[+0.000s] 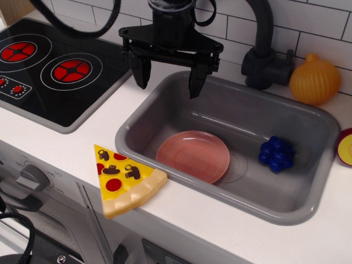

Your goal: Put blueberries on plate sink

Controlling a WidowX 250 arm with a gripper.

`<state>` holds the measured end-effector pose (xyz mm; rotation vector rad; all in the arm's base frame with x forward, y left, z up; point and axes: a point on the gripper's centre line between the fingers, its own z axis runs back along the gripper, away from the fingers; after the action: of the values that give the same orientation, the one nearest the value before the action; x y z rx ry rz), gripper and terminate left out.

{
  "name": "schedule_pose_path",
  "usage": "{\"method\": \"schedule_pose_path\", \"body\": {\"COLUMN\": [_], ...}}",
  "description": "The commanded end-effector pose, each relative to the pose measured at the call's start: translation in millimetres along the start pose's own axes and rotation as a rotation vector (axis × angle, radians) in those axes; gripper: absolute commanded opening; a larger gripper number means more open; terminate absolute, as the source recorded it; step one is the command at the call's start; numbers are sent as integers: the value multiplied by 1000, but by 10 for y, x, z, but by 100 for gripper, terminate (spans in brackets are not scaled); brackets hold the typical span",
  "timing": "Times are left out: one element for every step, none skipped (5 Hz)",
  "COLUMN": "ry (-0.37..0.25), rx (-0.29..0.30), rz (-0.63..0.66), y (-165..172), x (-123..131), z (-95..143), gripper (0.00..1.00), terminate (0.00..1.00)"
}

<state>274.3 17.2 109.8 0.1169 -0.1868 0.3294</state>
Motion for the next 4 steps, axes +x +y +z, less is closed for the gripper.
{"method": "schedule_pose_path", "body": {"ry": [0,-38,-62,-85], "rx": [0,-43,-71,-80], "rz": [0,23,65,94], "y": [0,-405,-792,-1077], "x": [0,133,238,239], "z": [0,-60,-62,-145], "gripper": [100,100,100,100], "terminate": [0,0,0,0]}}
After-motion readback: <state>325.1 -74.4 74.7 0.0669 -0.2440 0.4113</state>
